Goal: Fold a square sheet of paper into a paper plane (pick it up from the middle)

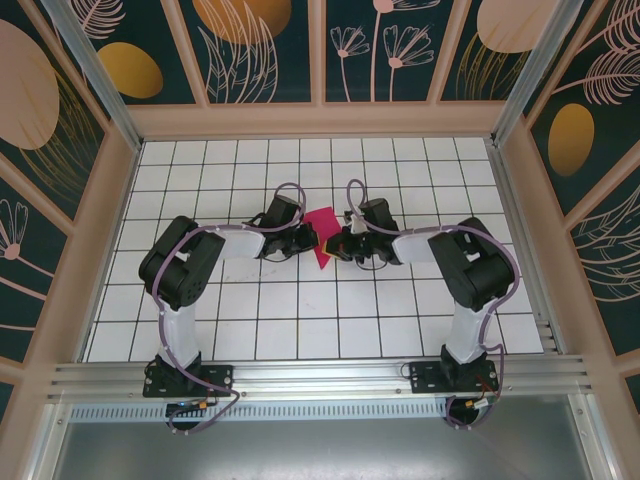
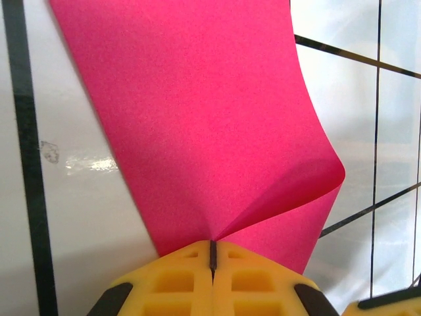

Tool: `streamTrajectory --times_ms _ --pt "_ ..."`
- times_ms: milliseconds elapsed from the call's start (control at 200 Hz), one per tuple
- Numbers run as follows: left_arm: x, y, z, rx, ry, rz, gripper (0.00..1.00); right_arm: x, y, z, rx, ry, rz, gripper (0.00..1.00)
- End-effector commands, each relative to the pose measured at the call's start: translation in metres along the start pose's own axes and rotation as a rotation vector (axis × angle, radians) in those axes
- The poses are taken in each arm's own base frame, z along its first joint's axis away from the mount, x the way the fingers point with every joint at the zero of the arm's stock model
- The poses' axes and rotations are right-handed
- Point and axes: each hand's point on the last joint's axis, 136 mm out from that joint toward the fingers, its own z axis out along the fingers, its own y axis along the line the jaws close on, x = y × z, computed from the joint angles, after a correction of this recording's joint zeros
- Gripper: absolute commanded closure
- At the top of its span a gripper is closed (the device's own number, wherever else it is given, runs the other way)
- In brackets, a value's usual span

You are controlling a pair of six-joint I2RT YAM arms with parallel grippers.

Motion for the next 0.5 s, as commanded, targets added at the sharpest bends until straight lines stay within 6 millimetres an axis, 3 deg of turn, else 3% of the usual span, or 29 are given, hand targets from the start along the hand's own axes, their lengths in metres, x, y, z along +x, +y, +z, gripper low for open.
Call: streamTrajectory --times_ms 0,240,495 --pt "0.031 0.053 0.003 -0.176 0.059 -0.036 1.0 0.016 0.005 -0.002 -0.023 0.04 -0.039 1.0" --pt "0.031 0.055 0.001 -0.179 0.051 -0.046 1.0 0.028 0.004 0.006 -0.018 0.086 -0.047 1.0" --pt "0.031 0.057 0.001 -0.186 0.043 -0.055 1.0 0.037 -0.013 0.011 0.037 0.123 -0.032 1.0"
